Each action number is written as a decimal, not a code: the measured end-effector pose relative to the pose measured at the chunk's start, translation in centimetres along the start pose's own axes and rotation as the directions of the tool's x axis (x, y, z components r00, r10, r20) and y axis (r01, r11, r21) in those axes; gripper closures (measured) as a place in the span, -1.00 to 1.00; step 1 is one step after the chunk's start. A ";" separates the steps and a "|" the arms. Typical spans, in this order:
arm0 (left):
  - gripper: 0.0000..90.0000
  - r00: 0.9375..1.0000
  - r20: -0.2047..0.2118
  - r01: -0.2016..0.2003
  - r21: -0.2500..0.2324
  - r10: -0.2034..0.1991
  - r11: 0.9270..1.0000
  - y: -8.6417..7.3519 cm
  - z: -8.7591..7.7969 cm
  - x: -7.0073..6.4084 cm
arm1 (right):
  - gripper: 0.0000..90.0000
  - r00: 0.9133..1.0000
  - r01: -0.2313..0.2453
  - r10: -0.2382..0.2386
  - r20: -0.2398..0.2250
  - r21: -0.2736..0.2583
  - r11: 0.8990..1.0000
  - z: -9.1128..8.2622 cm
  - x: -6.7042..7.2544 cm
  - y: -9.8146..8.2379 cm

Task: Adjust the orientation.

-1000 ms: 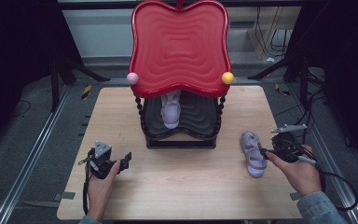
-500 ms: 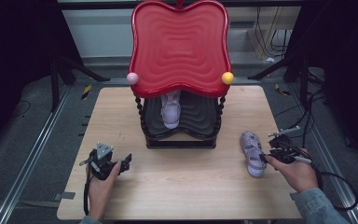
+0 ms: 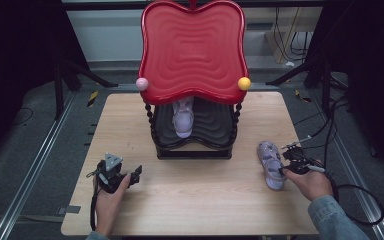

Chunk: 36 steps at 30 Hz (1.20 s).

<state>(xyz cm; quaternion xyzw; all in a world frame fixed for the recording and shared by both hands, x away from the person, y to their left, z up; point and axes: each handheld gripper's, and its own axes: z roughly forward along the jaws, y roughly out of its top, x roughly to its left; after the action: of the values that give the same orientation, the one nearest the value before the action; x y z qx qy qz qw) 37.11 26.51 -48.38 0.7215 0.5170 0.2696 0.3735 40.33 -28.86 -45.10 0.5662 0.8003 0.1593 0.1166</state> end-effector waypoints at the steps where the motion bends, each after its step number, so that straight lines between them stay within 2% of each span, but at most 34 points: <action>1: -0.71 1.000 -0.001 0.000 0.001 0.000 1.000 0.0 0.0 0.0 | 0.79 1.000 0.005 -0.005 -0.002 0.000 1.000 -0.2 0.0 0.0; 4: -0.71 1.000 -0.005 0.001 -0.002 -0.001 1.000 0.0 0.0 0.1 | 0.83 0.999 0.042 -0.042 -0.007 -0.024 0.999 -1.4 0.4 -0.4; 6: -0.71 1.000 -0.009 -0.001 -0.004 0.001 1.000 0.0 0.0 0.1 | 0.83 0.996 0.078 -0.079 -0.034 -0.037 0.996 -2.5 1.2 -0.9; 9: -0.71 1.000 -0.010 -0.001 -0.001 0.001 1.000 0.0 0.1 0.0 | 0.83 0.985 0.151 -0.156 -0.078 -0.057 0.987 -3.8 3.3 -1.5; 12: -0.71 1.000 -0.010 -0.003 -0.001 0.003 1.000 0.0 0.1 -0.1 | 0.83 0.959 0.233 -0.245 -0.145 -0.094 0.968 -4.3 6.1 -1.4; 15: -0.71 1.000 -0.008 -0.006 0.002 0.006 1.000 0.0 0.1 -0.1 | 0.83 0.924 0.308 -0.330 -0.194 -0.135 0.942 -3.8 9.1 -0.2; 18: -0.71 1.000 -0.010 -0.003 0.001 0.003 1.000 -0.1 0.1 0.0 | 0.83 0.882 0.394 -0.423 -0.208 -0.169 0.904 -2.4 12.0 1.6; 19: -0.71 1.000 -0.010 -0.003 0.001 0.003 1.000 -0.1 0.1 0.0 | 0.83 0.882 0.394 -0.423 -0.208 -0.169 0.904 -2.4 12.0 1.6; 20: -0.71 1.000 -0.011 0.003 0.000 -0.003 1.000 -0.1 0.1 0.1 | 0.83 0.865 0.421 -0.455 -0.210 -0.189 0.887 -1.3 13.3 2.6; 22: -0.71 1.000 -0.009 0.008 0.001 -0.008 1.000 -0.2 0.1 0.2 | 0.83 0.858 0.435 -0.468 -0.211 -0.185 0.881 -0.5 13.7 2.9; 23: -0.71 1.000 -0.009 0.005 0.001 -0.005 1.000 -0.1 0.1 0.2 | 0.83 0.859 0.440 -0.468 -0.209 -0.169 0.882 -0.2 13.9 3.0; 25: -0.71 1.000 -0.009 0.007 -0.002 -0.007 1.000 -0.1 0.1 0.2 | 0.82 0.855 0.453 -0.476 -0.206 -0.148 0.879 0.3 13.8 2.9; 29: -0.71 1.000 -0.009 -0.003 0.005 0.003 1.000 -0.1 0.3 -0.1 | 0.77 0.861 0.454 -0.467 -0.204 -0.109 0.884 0.9 13.7 2.5; 31: -0.71 1.000 -0.012 -0.007 0.010 0.007 1.000 -0.2 0.3 -0.1 | 0.62 0.861 0.456 -0.466 -0.202 -0.095 0.885 1.1 13.7 2.3; 32: -0.71 1.000 -0.013 -0.006 0.010 0.006 1.000 -0.2 0.3 -0.1 | 0.54 0.866 0.445 -0.456 -0.203 -0.098 0.890 1.0 13.7 2.2; 33: -0.71 1.000 -0.013 -0.005 0.009 0.005 1.000 -0.2 0.3 -0.1 | 0.47 0.868 0.438 -0.450 -0.210 -0.103 0.893 0.9 13.6 2.2; 34: -0.71 1.000 -0.013 -0.003 0.010 0.004 1.000 -0.2 0.3 -0.1 | 0.40 0.869 0.436 -0.450 -0.207 -0.110 0.893 0.4 13.5 2.1; 36: -0.71 1.000 -0.013 -0.002 0.011 0.002 1.000 -0.2 0.4 -0.1 | 0.28 0.877 0.425 -0.443 -0.188 -0.129 0.896 -0.5 13.4 1.8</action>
<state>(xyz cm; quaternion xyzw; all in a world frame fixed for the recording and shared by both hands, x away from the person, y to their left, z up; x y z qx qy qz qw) 37.26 26.39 -48.79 0.7222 0.5201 0.2720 0.3660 37.26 -15.70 -44.01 0.3467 0.9072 0.2219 0.0865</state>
